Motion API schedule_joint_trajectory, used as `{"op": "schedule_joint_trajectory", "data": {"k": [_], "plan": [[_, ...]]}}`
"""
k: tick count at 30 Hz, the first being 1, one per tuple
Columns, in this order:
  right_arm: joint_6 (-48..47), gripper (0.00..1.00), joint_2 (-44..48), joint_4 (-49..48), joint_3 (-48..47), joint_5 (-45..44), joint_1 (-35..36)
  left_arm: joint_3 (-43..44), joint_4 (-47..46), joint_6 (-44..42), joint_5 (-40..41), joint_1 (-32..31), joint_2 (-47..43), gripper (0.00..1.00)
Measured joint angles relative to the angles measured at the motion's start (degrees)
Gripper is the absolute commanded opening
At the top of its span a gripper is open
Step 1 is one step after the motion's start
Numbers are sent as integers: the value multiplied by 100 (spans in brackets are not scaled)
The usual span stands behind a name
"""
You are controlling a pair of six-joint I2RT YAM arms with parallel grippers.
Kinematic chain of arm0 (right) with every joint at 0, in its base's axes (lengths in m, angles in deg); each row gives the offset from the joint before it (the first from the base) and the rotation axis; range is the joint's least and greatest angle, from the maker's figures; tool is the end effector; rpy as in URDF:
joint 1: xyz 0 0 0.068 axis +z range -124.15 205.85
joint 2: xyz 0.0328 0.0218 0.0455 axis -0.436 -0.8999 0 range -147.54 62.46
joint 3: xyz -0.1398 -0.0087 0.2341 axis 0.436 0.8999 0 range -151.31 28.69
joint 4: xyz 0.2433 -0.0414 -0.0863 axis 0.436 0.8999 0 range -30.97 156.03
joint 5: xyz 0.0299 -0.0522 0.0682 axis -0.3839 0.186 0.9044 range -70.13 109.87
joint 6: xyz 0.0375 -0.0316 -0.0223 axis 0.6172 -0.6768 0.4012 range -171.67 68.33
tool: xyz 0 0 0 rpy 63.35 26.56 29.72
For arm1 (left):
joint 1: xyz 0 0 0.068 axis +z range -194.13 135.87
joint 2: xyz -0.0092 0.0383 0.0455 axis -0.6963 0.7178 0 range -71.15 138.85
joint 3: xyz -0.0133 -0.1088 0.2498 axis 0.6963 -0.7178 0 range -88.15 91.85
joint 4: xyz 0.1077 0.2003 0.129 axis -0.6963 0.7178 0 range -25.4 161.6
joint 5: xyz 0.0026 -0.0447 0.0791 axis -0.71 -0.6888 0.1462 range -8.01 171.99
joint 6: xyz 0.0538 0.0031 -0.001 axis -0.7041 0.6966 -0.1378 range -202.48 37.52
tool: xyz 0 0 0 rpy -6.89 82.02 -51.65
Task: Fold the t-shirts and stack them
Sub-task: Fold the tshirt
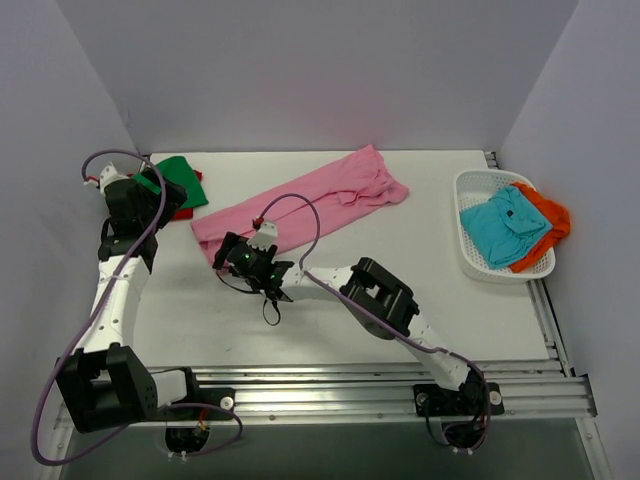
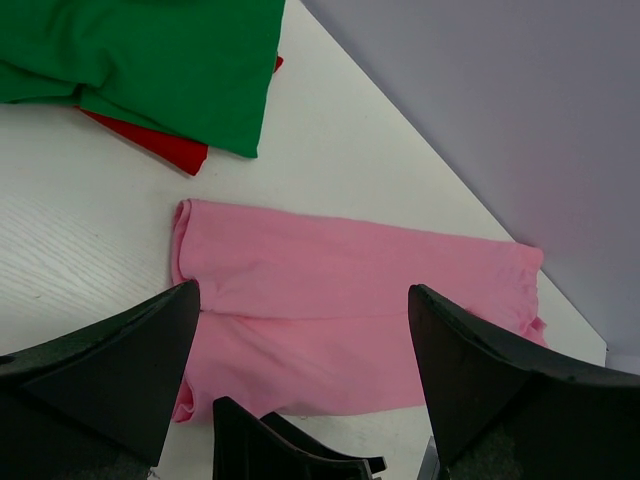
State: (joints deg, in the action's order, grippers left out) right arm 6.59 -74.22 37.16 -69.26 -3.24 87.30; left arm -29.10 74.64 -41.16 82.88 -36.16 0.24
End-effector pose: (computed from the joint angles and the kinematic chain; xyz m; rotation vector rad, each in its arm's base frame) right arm 0.2717 0.4703 0.1572 0.2428 1.9688 1.0567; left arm 0.2864 0.0406 0.3282 -0.8346 1.7949 -0.3656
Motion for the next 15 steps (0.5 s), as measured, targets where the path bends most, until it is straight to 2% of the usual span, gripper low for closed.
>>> {"op": "schedule_joint_trajectory", "data": {"k": [2, 3, 4, 9, 11, 15], "plan": [[-4, 83, -4, -13, 0, 50, -31, -20, 2, 2, -24, 48, 0, 94], [-31, 71, -4, -17, 0, 81, -31, -22, 4, 2, -46, 68, 0, 94], [-72, 65, -4, -15, 2, 118, -31, -26, 2, 2, -74, 83, 0, 94], [-127, 42, -74, -50, 55, 221, -39, -55, -13, 2, -162, 149, 0, 94], [-111, 37, -125, -111, 52, 249, -57, -74, -33, 2, -186, 184, 0, 94], [-52, 20, -295, -295, -42, 354, -118, -127, -37, 2, -229, 247, 0, 94]]}}
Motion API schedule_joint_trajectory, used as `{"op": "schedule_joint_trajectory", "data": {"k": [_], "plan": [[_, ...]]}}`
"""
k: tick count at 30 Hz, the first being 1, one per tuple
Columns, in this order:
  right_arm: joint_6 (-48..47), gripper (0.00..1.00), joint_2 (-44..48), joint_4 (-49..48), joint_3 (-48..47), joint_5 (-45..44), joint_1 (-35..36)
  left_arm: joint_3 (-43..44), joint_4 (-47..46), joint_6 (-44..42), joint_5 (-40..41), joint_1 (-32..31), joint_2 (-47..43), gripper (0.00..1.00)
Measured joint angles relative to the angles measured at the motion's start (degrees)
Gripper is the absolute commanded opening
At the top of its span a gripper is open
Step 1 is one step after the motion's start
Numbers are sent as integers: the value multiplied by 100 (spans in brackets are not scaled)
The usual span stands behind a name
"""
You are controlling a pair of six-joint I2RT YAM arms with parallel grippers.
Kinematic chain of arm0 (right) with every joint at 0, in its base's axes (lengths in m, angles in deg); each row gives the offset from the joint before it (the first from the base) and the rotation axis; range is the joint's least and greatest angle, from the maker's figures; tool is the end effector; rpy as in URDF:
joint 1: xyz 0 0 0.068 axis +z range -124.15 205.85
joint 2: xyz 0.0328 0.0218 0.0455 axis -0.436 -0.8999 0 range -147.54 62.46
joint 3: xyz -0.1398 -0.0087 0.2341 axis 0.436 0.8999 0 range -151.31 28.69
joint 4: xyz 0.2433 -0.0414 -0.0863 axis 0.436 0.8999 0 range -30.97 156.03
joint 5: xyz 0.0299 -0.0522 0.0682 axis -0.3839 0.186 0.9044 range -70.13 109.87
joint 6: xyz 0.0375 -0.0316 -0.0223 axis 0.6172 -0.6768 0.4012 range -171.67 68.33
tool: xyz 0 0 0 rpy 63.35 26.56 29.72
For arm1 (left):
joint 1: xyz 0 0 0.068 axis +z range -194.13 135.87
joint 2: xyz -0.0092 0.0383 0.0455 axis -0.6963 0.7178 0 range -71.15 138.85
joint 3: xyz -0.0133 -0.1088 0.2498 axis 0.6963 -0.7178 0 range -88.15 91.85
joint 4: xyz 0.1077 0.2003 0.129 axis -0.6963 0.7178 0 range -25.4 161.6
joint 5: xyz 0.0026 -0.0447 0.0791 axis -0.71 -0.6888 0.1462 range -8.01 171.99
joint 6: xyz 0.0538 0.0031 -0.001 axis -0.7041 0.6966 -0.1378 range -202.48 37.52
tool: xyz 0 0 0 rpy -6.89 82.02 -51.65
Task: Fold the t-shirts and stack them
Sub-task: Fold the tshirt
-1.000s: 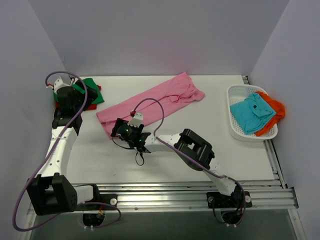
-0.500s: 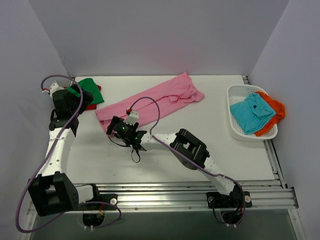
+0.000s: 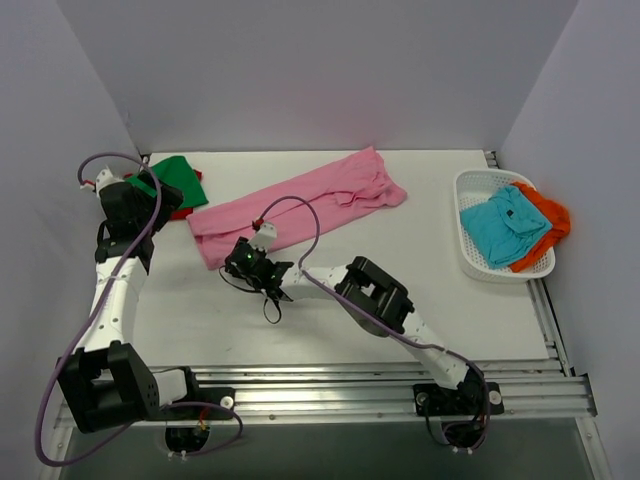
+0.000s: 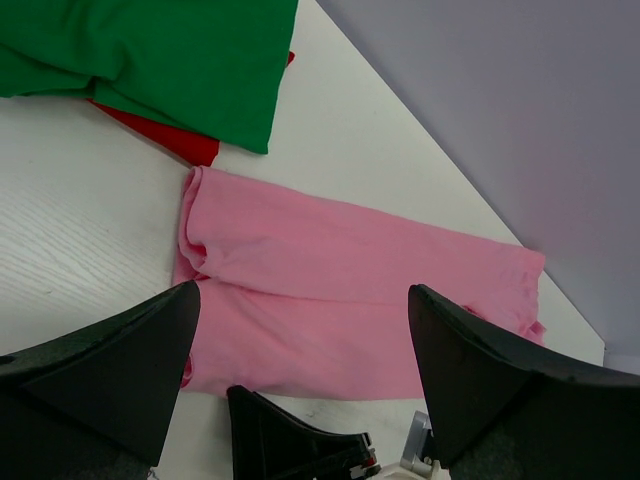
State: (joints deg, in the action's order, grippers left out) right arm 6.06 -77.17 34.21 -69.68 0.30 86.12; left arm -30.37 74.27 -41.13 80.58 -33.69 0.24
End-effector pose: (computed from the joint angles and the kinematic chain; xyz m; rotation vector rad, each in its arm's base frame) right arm 0.2821 0.4700 0.1376 0.2111 1.9831 1.0916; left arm 0.2841 0.0514 0.3210 -0.8571 1.8029 -0.3738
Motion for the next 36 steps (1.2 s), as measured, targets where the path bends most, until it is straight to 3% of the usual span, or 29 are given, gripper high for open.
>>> {"op": "schedule_joint_trajectory", "data": {"k": [9, 17, 28, 36], "plan": [[151, 0, -170, -197, -92, 361, -177, -17, -4, 0, -59, 72, 0, 94], [236, 0, -9, -634, 385, 435, -225, -17, -13, 4, -83, 87, 2, 94], [752, 0, 2802, -647, 4415, -170, -247, -20, -138, 142, -297, 83, 52, 94], [2334, 0, 5110, 841, 6662, -1198, -212, -20, -173, 302, -286, -251, 55, 95]]}}
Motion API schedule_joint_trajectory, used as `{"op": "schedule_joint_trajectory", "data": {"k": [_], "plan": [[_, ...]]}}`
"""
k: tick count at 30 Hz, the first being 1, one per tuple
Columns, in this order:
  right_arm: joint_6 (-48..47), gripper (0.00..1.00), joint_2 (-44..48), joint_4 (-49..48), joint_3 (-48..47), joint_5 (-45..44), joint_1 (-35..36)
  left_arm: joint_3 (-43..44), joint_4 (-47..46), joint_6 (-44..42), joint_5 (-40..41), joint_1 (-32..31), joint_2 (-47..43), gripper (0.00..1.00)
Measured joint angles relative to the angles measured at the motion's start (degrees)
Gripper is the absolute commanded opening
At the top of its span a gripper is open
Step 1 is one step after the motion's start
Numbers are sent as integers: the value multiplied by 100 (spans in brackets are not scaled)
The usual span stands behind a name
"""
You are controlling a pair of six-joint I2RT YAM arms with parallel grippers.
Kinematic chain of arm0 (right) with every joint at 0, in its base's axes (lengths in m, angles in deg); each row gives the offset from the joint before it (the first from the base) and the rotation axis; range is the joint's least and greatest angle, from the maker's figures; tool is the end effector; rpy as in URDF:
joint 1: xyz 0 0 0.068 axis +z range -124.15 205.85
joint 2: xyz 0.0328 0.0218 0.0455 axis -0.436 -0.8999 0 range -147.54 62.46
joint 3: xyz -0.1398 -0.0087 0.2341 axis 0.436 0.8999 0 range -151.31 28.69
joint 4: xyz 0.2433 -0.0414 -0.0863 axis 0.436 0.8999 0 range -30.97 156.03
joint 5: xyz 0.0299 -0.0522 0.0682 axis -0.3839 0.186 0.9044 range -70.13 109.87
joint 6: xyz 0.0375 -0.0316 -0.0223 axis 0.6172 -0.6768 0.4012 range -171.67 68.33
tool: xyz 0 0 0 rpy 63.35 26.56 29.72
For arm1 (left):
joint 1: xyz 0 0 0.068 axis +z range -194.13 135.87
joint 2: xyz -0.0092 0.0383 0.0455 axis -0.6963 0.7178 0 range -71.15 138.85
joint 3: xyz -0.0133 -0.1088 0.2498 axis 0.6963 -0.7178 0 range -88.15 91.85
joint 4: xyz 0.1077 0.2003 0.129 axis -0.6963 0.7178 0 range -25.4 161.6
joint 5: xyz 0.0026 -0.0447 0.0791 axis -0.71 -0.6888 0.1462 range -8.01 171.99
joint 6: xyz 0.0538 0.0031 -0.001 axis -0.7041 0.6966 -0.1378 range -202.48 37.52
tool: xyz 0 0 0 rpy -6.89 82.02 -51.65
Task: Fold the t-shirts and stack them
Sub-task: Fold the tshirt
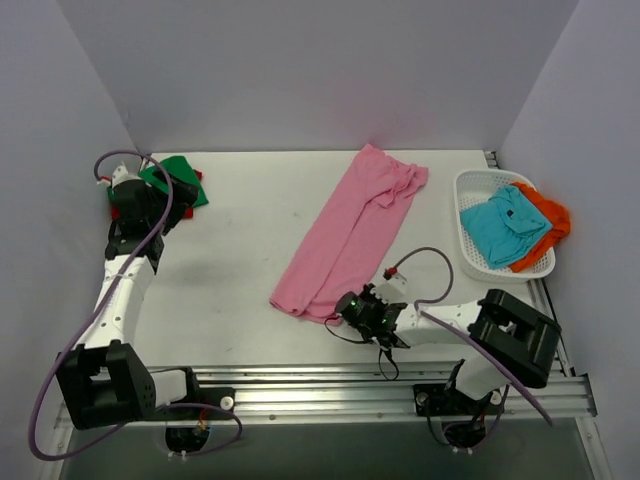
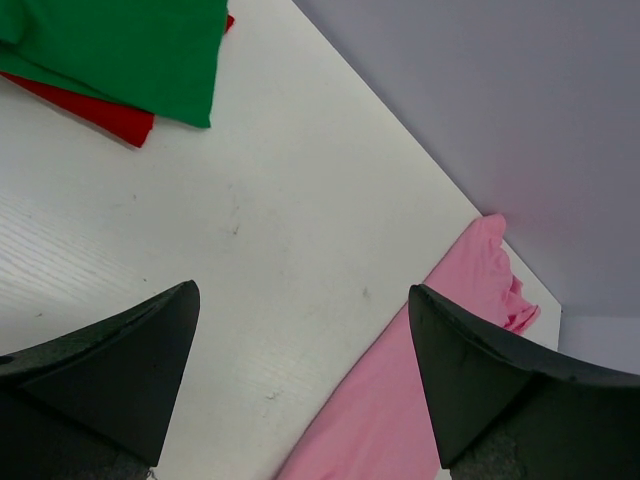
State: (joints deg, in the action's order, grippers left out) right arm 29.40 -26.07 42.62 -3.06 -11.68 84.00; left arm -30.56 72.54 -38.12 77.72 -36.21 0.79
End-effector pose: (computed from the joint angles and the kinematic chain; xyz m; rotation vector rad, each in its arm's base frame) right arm 0.1621 0.2257 0.1378 0.7315 2.1362 0.7499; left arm 0.2893 0.0375 0.3203 -0.8321 1.8089 -0.4879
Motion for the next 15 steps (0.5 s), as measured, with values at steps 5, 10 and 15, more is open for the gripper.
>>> {"op": "schedule_joint_trajectory", "data": {"k": [5, 10, 15], "plan": [[1248, 45, 957, 1685, 431, -549, 0, 0, 7, 37, 313, -793, 9, 95], [2068, 89, 2037, 3143, 442, -1036, 2, 0, 70, -22, 839, -1954, 61, 95], [2194, 89, 3202, 3906, 481, -1222, 9, 2, 343, -66, 1386, -3025, 208, 95]]}}
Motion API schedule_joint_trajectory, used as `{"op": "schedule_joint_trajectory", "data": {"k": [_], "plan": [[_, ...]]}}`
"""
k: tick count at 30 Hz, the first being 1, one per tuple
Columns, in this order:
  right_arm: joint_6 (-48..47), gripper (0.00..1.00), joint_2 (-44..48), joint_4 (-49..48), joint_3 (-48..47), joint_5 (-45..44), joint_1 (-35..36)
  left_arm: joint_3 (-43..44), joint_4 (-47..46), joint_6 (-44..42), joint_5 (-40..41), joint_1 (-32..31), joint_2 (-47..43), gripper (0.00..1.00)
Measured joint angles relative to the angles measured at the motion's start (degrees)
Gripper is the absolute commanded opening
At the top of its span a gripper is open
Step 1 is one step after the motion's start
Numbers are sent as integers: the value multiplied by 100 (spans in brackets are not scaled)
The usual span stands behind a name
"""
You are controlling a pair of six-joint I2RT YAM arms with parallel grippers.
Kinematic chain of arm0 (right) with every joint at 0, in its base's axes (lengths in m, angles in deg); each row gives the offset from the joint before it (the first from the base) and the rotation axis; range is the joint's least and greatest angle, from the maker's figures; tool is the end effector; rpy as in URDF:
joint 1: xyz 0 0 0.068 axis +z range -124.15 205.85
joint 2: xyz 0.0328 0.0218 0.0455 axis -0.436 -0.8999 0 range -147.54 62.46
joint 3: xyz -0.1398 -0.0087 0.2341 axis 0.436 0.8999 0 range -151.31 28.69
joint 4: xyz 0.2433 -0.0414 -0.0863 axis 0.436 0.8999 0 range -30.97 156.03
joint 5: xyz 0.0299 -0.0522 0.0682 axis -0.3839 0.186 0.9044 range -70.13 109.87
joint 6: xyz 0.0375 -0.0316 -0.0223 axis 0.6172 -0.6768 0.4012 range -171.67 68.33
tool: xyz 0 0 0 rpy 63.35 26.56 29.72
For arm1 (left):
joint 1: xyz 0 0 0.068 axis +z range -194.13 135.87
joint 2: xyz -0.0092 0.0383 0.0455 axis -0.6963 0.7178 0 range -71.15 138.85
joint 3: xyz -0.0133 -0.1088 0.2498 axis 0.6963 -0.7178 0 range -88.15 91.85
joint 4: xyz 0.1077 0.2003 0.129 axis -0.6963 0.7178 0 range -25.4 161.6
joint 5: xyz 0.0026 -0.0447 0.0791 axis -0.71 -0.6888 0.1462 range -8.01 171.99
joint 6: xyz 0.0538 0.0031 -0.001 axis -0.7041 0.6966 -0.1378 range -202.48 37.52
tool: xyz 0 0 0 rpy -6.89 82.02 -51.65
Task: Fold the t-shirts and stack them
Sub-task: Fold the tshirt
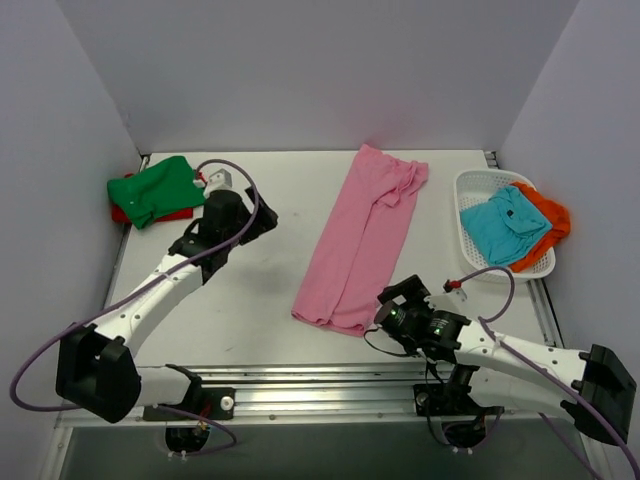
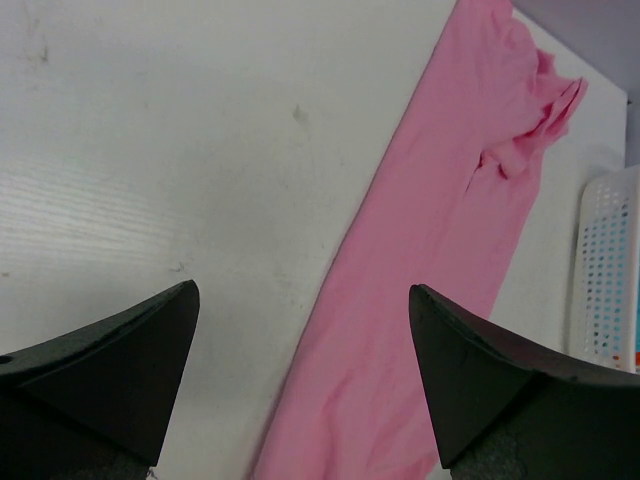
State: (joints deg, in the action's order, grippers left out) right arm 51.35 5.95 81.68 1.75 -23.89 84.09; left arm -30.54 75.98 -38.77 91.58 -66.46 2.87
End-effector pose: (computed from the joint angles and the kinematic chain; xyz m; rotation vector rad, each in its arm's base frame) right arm 0.1147 0.1386 0.1862 1.1299 1.9403 0.6055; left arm 0.2759 -0.1070 0.3047 -0.4915 2.0344 -0.5402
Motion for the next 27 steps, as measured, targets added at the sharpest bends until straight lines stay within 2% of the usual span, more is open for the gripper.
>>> {"op": "schedule_joint_trajectory", "data": {"k": [6, 9, 12, 19, 27], "plan": [[-190, 85, 857, 358, 203, 94, 111, -81, 420, 81, 437, -977, 380, 96], [-538, 82, 1141, 76, 540, 304, 151, -393, 535, 133, 494, -1287, 391, 96], [-894, 80, 1174, -621, 957, 603, 192, -839, 627, 223, 487, -1506, 365, 96], [-1322, 79, 42, -1961, 1045, 990, 404, -1508, 717, 415, 293, -2017, 120, 95], [-1469, 73, -695, -2785, 826, 1062, 525, -1926, 448, 691, -59, -2413, 247, 96]]}}
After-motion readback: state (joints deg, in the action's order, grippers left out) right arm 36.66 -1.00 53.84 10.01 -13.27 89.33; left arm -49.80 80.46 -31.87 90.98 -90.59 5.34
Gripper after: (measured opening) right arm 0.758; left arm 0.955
